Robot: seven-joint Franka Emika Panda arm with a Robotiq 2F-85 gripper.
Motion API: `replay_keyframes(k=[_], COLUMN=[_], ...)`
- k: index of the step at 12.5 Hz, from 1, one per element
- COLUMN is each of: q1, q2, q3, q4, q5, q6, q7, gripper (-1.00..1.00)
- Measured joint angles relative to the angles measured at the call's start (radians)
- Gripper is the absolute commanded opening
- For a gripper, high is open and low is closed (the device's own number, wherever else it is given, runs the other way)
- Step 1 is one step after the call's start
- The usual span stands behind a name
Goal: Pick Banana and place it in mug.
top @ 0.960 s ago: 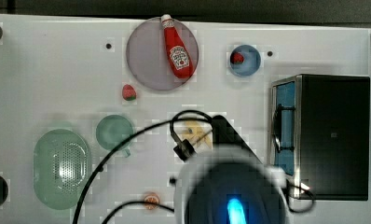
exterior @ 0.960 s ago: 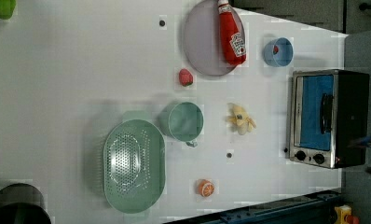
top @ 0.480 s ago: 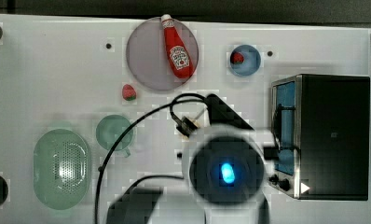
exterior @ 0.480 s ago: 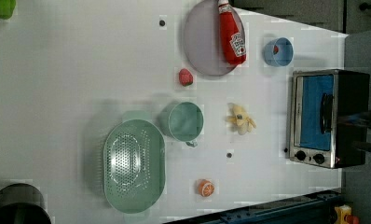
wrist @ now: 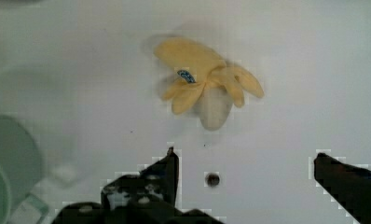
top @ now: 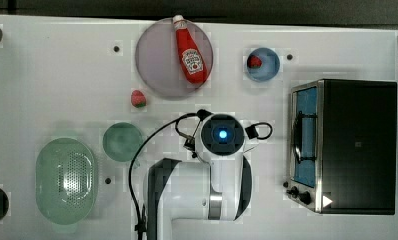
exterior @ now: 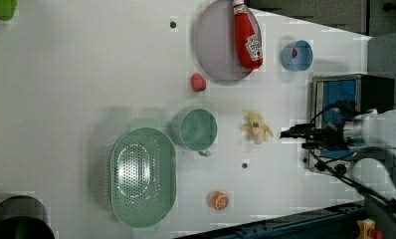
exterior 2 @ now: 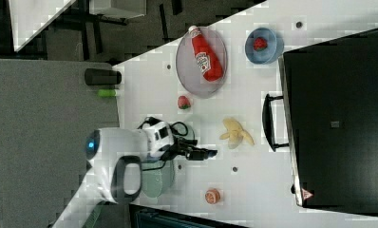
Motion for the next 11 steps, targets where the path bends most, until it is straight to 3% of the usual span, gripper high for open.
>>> replay_keyframes(k=[5,11], q1=[-0.013,-0.021], q2=[0.132,0.329], q3=[0.021,0.005], q4=[0.0,0.004], q5=[-0.012,-0.025], q6=[0.173,0.347], q7=[-0.192,-0.243], gripper=[1.0,1.0])
